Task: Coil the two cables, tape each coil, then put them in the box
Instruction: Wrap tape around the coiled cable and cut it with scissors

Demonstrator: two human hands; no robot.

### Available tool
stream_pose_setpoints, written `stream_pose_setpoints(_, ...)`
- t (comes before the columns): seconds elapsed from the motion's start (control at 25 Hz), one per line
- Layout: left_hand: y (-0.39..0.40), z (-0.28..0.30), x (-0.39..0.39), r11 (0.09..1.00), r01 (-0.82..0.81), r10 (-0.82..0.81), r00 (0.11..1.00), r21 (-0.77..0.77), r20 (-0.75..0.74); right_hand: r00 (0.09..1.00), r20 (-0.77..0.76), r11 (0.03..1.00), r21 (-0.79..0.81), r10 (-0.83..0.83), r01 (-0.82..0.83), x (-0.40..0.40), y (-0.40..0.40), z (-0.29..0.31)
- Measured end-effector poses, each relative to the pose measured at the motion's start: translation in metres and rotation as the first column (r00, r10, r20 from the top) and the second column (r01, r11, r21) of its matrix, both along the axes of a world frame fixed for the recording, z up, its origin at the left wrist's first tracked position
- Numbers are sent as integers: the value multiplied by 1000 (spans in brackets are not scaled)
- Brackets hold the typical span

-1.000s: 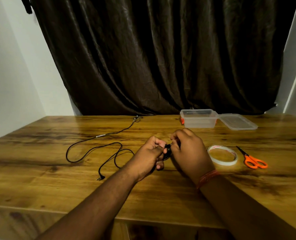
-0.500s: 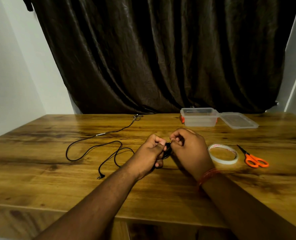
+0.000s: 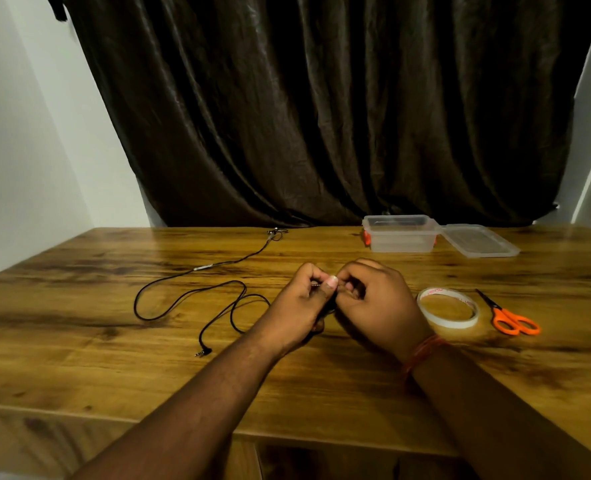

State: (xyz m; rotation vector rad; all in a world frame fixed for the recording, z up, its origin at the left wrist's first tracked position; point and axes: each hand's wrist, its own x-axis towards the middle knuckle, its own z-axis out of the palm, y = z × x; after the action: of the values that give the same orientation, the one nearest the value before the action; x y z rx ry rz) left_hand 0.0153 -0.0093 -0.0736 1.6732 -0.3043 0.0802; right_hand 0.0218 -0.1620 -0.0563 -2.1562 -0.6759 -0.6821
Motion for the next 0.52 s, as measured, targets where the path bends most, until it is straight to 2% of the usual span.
stream_pose_setpoints(0.12, 2, -2, 3, 1000, 12, -12, 999, -8, 39, 990, -139, 983, 184, 21, 5, -2, -1, 4)
stream_pose_setpoints(0.28, 3, 1, 2, 998, 23, -23, 1000, -56, 16, 901, -373, 880, 474, 222, -21, 4, -5, 7)
stream_pose_setpoints(0.52, 1, 1, 2, 994, 25, -29, 999, -103, -32, 771, -454, 778, 623, 448, -85, 8, -5, 6)
